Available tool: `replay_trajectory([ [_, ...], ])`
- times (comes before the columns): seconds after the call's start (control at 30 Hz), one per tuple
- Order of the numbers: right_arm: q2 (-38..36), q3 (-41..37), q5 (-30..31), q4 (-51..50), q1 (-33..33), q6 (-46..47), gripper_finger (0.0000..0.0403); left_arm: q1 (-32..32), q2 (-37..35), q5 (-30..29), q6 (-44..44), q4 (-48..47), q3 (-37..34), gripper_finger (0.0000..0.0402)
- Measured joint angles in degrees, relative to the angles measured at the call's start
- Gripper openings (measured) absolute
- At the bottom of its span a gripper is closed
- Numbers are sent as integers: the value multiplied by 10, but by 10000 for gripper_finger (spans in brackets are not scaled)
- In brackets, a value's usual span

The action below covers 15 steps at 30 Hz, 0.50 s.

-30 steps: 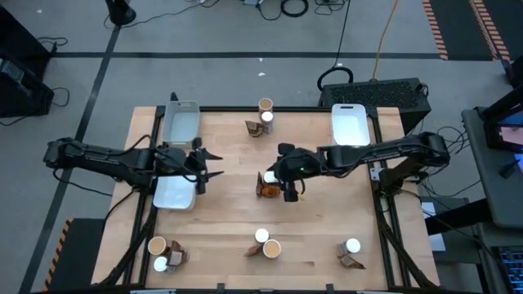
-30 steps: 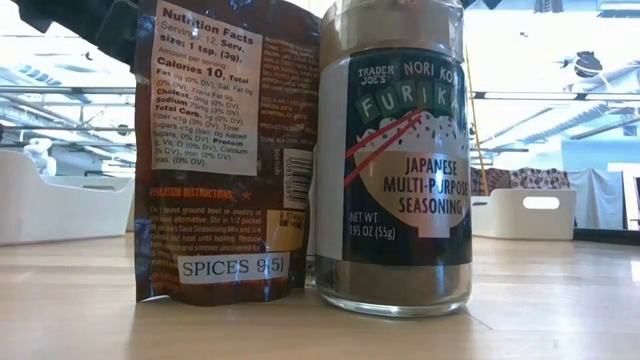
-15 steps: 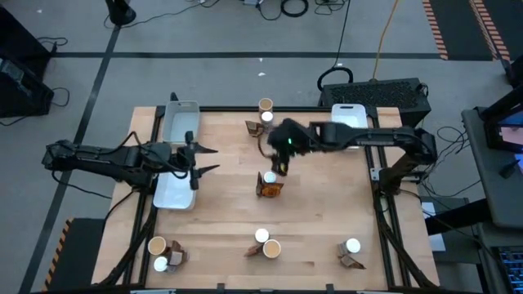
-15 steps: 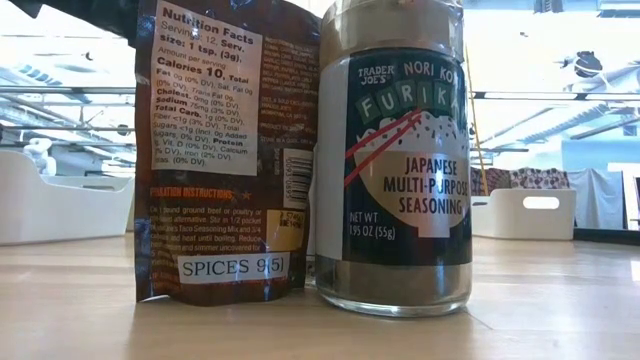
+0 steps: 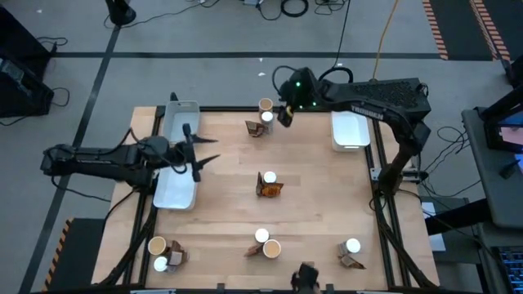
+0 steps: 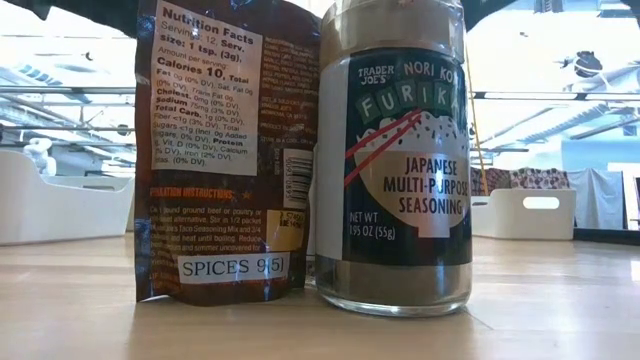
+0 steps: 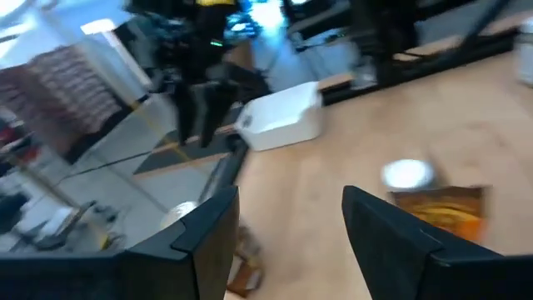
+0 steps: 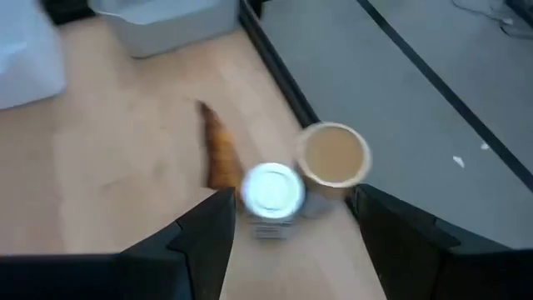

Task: Sort spices by type
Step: Put the top gold seasoning bottle into the right white bin

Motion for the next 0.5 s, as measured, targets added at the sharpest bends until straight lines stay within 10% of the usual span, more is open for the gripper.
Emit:
replay_trajectory([
  [0.5, 205, 315, -14, -196, -36, 60, 231, 145, -2, 158, -57, 49, -30, 219],
])
